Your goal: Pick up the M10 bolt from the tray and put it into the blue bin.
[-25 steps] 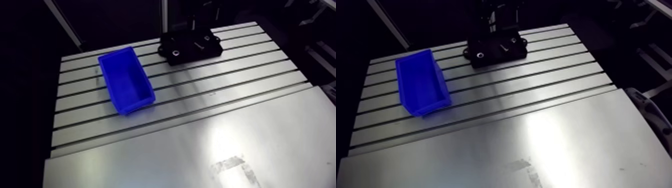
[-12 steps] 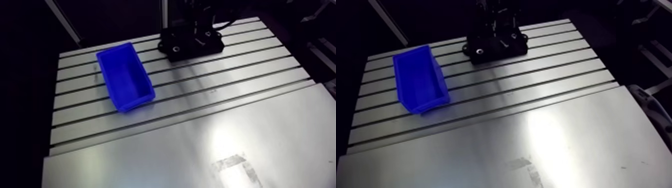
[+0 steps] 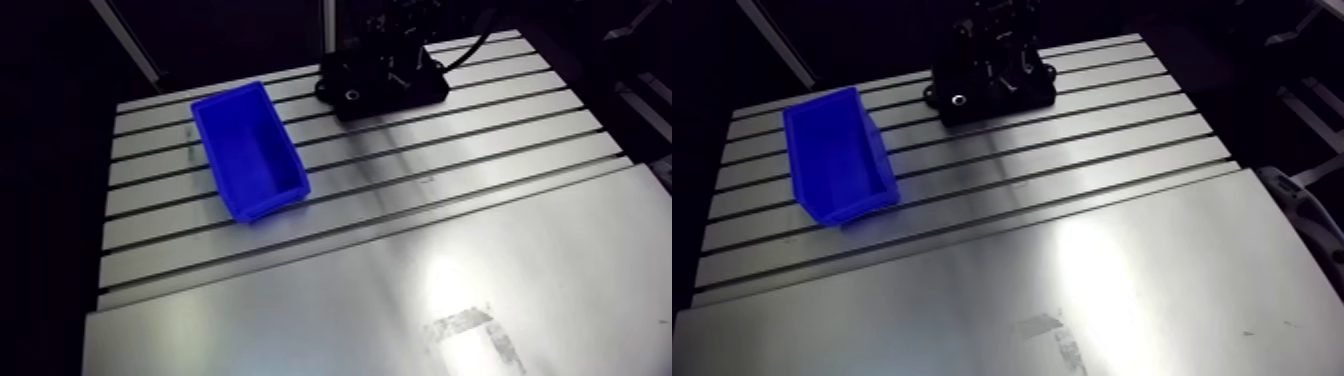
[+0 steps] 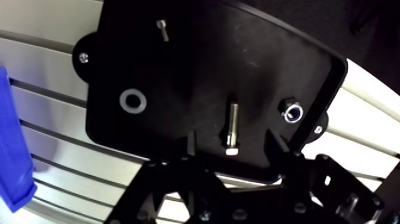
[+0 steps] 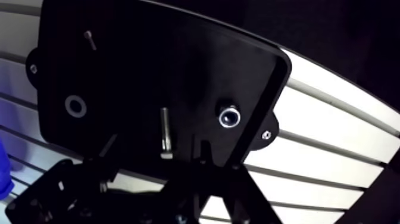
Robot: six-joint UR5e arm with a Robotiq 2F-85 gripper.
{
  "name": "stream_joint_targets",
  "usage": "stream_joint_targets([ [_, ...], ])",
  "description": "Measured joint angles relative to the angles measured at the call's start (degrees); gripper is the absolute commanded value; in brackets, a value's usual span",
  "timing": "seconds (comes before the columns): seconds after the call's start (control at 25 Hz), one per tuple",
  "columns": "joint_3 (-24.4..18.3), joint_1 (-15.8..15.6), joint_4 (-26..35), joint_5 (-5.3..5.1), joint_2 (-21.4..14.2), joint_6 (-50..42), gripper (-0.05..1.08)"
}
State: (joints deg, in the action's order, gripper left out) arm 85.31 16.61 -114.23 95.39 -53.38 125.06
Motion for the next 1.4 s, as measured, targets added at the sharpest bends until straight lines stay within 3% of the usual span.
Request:
stream_joint_targets([
  [0.36,0.4,0.3,-1.1,-0.71,0.6,0.0,0.47],
  [1.0,0.8,0.4,-2.2,-0.69,1.1,1.2,0.57],
  [1.4,1.0,0.8,-2.3,-0.69,1.1,1.3,0.69],
])
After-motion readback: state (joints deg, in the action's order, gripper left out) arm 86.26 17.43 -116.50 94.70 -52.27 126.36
